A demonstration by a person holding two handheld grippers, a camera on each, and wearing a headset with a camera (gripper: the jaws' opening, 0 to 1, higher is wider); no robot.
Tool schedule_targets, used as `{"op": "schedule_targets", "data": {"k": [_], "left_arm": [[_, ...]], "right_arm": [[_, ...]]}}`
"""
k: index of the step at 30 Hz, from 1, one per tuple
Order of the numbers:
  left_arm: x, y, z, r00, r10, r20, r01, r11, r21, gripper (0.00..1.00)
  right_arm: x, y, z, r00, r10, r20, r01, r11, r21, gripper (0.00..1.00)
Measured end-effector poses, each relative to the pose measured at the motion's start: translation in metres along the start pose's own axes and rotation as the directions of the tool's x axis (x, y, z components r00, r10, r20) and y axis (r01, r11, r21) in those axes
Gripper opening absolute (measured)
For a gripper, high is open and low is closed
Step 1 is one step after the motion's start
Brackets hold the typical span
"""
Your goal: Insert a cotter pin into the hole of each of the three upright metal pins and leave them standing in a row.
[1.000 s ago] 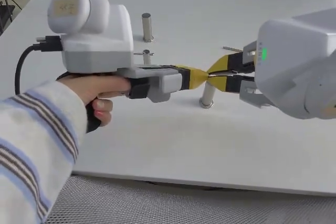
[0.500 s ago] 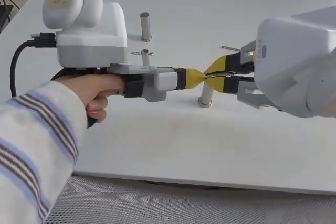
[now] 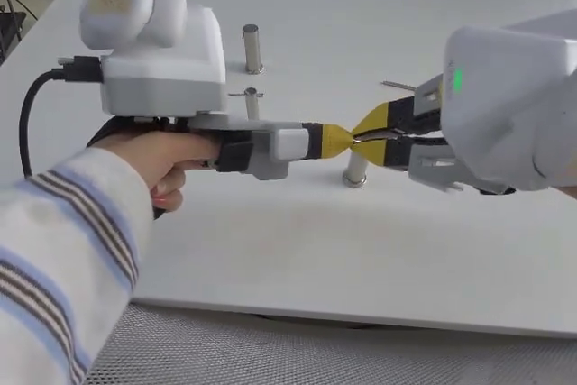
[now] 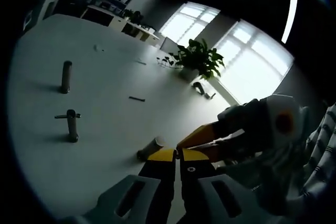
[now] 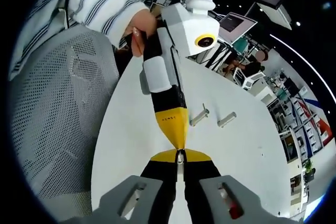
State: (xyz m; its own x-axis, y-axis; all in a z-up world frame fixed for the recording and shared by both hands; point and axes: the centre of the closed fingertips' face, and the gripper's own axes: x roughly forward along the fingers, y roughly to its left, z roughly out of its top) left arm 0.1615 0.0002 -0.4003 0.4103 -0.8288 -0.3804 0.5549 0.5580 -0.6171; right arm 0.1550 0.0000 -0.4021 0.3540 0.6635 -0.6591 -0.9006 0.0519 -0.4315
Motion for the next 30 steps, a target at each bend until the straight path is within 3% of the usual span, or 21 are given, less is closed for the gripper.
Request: {"op": "schedule_targets", "data": {"k": [6, 9, 14, 19, 20, 25, 27, 30], "left_arm": [[-0.001, 0.001, -0.010, 0.9991, 0.013, -0.040, -0.012, 0.999, 0.030, 0.00], [-0.003, -0.001, -0.012, 0.9989, 0.014, -0.045, -0.011, 0.998, 0.063, 0.00], [-0.007, -0.007, -0.013, 0.9992, -0.016, -0.035, 0.019, 0.996, 0.084, 0.00], [-0.012, -0.016, -0.011, 0.9983, -0.047, -0.036, 0.053, 0.978, 0.200, 0.00], [-0.012, -0.017, -0.011, 0.9979, -0.050, -0.040, 0.057, 0.976, 0.211, 0.00], [-0.015, -0.023, -0.009, 0.9959, -0.086, -0.028, 0.090, 0.974, 0.209, 0.00], [-0.016, -0.026, -0.008, 0.9952, -0.096, -0.021, 0.098, 0.967, 0.234, 0.00], [-0.018, -0.032, -0.007, 0.9928, -0.119, -0.018, 0.119, 0.956, 0.267, 0.00]], "right_arm": [[0.002, 0.003, -0.015, 0.9991, 0.035, -0.023, -0.033, 0.993, 0.113, 0.11], [0.000, 0.005, -0.017, 0.9987, 0.050, -0.011, -0.048, 0.986, 0.160, 0.13], [-0.002, 0.011, -0.019, 0.9930, 0.113, 0.036, -0.118, 0.949, 0.293, 0.16], [-0.005, 0.017, -0.015, 0.9806, 0.163, 0.108, -0.193, 0.896, 0.399, 0.17], [-0.006, 0.016, -0.014, 0.9805, 0.157, 0.118, -0.192, 0.894, 0.405, 0.18], [-0.007, 0.021, -0.006, 0.9621, 0.200, 0.185, -0.265, 0.843, 0.469, 0.18], [-0.008, 0.026, -0.001, 0.9546, 0.208, 0.214, -0.288, 0.825, 0.486, 0.17], [-0.007, 0.027, 0.003, 0.9474, 0.216, 0.236, -0.308, 0.814, 0.492, 0.17]]}}
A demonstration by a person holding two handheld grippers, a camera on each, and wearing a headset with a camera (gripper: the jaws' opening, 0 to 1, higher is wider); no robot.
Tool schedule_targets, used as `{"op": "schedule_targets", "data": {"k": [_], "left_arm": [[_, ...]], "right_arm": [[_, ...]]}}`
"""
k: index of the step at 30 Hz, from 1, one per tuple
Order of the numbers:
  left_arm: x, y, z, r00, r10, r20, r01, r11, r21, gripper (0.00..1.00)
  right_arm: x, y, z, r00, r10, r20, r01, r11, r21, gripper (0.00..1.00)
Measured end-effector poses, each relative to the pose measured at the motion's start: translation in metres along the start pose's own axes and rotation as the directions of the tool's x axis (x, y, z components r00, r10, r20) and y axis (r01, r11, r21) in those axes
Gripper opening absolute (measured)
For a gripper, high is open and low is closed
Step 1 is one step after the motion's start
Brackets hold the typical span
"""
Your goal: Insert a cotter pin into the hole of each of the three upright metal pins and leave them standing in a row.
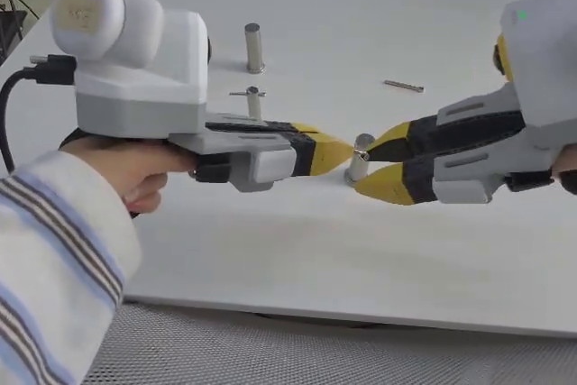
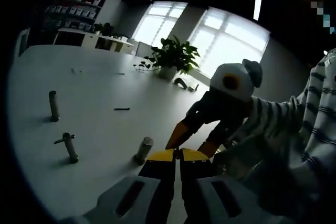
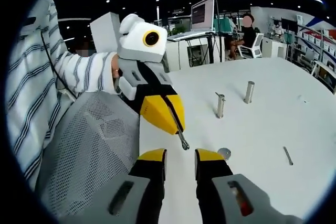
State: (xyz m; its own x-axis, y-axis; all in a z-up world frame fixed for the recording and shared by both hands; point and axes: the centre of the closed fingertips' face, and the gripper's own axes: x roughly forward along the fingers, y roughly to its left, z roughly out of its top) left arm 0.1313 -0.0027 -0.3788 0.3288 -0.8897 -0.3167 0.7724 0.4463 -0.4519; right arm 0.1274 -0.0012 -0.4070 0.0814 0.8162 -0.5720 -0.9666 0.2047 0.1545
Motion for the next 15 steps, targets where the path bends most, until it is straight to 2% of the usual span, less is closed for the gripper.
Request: {"op": "schedule_targets", "data": {"k": [4, 7, 12, 15], "left_arm": [[-0.001, -0.001, 0.004, 0.9996, -0.026, 0.010, 0.025, 0.995, 0.093, 0.00], [-0.002, -0.006, 0.003, 0.9991, -0.042, 0.008, 0.040, 0.986, 0.163, 0.00], [-0.001, -0.012, 0.005, 0.9972, -0.075, 0.005, 0.073, 0.981, 0.179, 0.00], [0.002, -0.017, 0.001, 0.9970, -0.075, -0.022, 0.078, 0.975, 0.208, 0.00]], "right_arm": [[0.002, 0.004, 0.001, 0.9999, 0.016, 0.005, -0.016, 1.000, -0.004, 0.13], [0.003, 0.006, 0.001, 0.9995, 0.031, 0.003, -0.031, 1.000, 0.002, 0.11], [0.003, 0.007, 0.001, 0.9992, 0.039, 0.004, -0.039, 0.999, 0.013, 0.08], [0.001, 0.010, 0.005, 0.9986, 0.048, 0.021, -0.048, 0.999, 0.004, 0.03]]}}
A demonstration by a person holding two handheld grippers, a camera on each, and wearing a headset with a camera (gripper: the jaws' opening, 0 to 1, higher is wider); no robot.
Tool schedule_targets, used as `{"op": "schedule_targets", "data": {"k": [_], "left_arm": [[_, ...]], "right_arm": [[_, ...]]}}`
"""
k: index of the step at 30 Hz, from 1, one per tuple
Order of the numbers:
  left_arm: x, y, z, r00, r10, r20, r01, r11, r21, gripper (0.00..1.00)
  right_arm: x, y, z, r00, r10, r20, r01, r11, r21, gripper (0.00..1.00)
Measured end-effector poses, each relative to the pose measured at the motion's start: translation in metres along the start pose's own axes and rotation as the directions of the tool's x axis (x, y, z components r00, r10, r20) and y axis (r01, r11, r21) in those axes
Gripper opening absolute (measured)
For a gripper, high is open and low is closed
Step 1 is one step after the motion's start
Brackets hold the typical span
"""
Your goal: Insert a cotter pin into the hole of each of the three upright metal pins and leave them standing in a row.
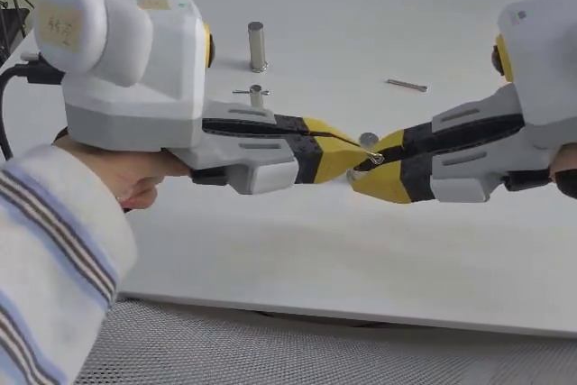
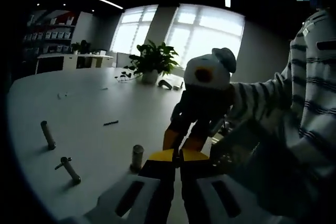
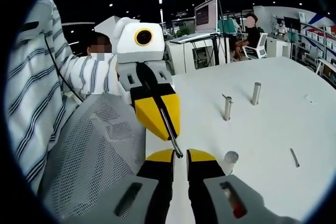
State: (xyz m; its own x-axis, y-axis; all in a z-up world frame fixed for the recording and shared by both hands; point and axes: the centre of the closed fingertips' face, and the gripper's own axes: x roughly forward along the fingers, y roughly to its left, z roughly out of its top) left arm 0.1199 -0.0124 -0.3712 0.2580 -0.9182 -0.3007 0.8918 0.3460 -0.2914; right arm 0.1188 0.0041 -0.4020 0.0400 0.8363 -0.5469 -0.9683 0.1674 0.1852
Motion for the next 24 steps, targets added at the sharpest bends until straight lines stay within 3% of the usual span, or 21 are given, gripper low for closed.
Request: {"op": "schedule_targets", "data": {"k": [5, 12, 14, 18, 24], "left_arm": [[0.000, 0.002, -0.004, 0.9999, -0.015, -0.007, 0.015, 1.000, 0.013, 0.00], [0.000, 0.000, -0.012, 0.9983, -0.034, -0.048, 0.036, 0.998, 0.052, 0.00], [0.000, -0.001, -0.016, 0.9960, -0.050, -0.074, 0.053, 0.998, 0.038, 0.00], [0.002, -0.005, -0.023, 0.9888, -0.078, -0.127, 0.088, 0.993, 0.074, 0.00], [0.005, -0.011, -0.026, 0.9797, -0.111, -0.167, 0.127, 0.988, 0.091, 0.00]], "right_arm": [[-0.001, 0.004, 0.000, 0.9999, 0.013, -0.010, -0.013, 1.000, -0.007, 0.00], [-0.003, 0.009, -0.001, 0.9991, 0.023, -0.036, -0.025, 0.999, -0.042, 0.00], [-0.003, 0.013, -0.003, 0.9977, 0.040, -0.054, -0.043, 0.998, -0.050, 0.00], [-0.003, 0.022, -0.012, 0.9911, 0.074, -0.111, -0.083, 0.994, -0.077, 0.00], [-0.006, 0.026, -0.018, 0.9844, 0.097, -0.147, -0.111, 0.989, -0.093, 0.00]]}}
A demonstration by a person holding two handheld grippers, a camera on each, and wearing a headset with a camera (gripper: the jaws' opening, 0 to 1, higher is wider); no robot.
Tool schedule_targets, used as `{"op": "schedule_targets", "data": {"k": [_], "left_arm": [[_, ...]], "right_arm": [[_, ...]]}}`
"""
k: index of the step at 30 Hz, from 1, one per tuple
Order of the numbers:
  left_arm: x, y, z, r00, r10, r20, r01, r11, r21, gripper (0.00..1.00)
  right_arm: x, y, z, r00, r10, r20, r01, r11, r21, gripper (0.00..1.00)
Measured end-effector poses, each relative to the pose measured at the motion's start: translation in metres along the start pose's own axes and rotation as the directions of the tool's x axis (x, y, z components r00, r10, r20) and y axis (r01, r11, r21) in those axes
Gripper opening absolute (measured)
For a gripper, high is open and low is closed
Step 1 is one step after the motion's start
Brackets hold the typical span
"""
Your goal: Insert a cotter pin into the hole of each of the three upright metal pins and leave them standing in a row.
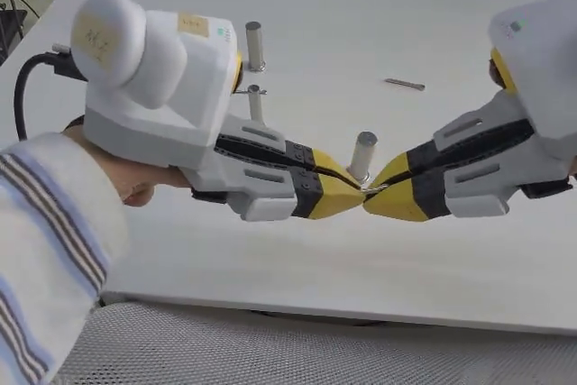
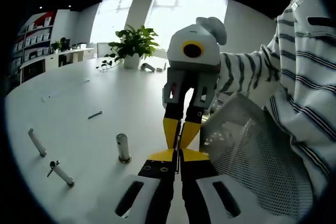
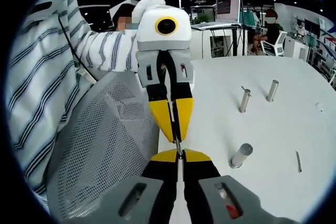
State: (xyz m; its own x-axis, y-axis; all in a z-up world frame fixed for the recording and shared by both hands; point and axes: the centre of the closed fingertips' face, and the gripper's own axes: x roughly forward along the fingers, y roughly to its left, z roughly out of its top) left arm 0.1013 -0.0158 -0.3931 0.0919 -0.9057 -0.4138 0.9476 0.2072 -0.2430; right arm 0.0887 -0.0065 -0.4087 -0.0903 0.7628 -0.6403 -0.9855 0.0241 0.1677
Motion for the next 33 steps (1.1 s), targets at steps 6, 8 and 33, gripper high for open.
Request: {"op": "schedule_targets", "data": {"k": [6, 8, 33], "left_arm": [[0.002, 0.002, 0.002, 1.0000, -0.006, -0.006, 0.006, 0.997, 0.073, 0.00], [0.002, 0.002, 0.002, 1.0000, -0.001, -0.005, 0.001, 0.997, 0.079, 0.00], [0.016, 0.071, 0.006, 0.9761, 0.214, -0.034, -0.209, 0.971, 0.119, 0.24]], "right_arm": [[-0.002, -0.001, -0.002, 1.0000, -0.007, -0.002, 0.007, 1.000, 0.000, 0.00], [-0.003, -0.002, -0.002, 0.9999, -0.014, 0.002, 0.014, 1.000, -0.003, 0.00], [-0.034, -0.071, -0.039, 0.9556, -0.292, -0.041, 0.295, 0.947, 0.129, 0.00]]}}
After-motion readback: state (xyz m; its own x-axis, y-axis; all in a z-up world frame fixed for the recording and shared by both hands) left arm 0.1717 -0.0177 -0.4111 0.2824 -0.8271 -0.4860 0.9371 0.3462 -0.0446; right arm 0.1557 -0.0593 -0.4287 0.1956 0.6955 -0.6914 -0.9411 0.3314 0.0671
